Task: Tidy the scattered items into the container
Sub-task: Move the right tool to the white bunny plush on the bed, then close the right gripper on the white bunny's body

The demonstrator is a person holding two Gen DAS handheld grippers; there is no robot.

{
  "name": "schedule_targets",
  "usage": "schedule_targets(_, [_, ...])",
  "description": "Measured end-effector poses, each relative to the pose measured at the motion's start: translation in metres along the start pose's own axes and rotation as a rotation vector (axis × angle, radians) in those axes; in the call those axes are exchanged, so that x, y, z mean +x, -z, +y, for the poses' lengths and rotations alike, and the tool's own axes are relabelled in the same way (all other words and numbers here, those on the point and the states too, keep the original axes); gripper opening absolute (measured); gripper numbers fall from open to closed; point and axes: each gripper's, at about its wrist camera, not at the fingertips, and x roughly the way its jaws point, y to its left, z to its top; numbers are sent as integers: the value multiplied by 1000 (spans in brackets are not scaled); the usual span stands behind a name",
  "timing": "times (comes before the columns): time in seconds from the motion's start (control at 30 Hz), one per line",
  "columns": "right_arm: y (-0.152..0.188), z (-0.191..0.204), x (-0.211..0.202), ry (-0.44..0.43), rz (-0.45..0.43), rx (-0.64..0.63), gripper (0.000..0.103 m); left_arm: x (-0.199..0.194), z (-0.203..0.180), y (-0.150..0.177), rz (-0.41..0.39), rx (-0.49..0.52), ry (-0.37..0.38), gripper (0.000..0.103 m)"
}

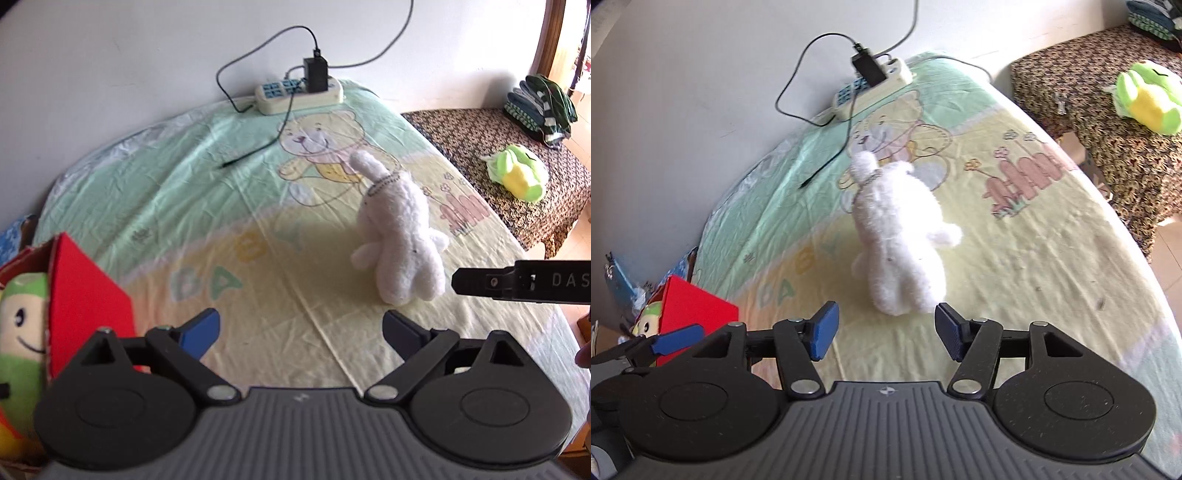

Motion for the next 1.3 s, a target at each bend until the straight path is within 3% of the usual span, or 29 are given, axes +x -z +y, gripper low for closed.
schedule_targets(0.3, [-11,-40,0,45,-2,92,65,34,-33,-11,70,6,53,98])
schedule_targets(0.77, [-45,-38,32,-17,28,80,66,77,-46,-28,94,25,38,99])
schedule_targets(0.93, [-61,-30,54,-48,46,62,73,94,-44,-32,99,-1,84,98])
schedule_targets(1.2, [-74,-30,87,-97,94,72,73,112,-42,-44,84,-15,183,94])
schedule_targets(1.3, [-77,-31,96,-113,109,74,74,118,-43,-49,77,-12,207,86])
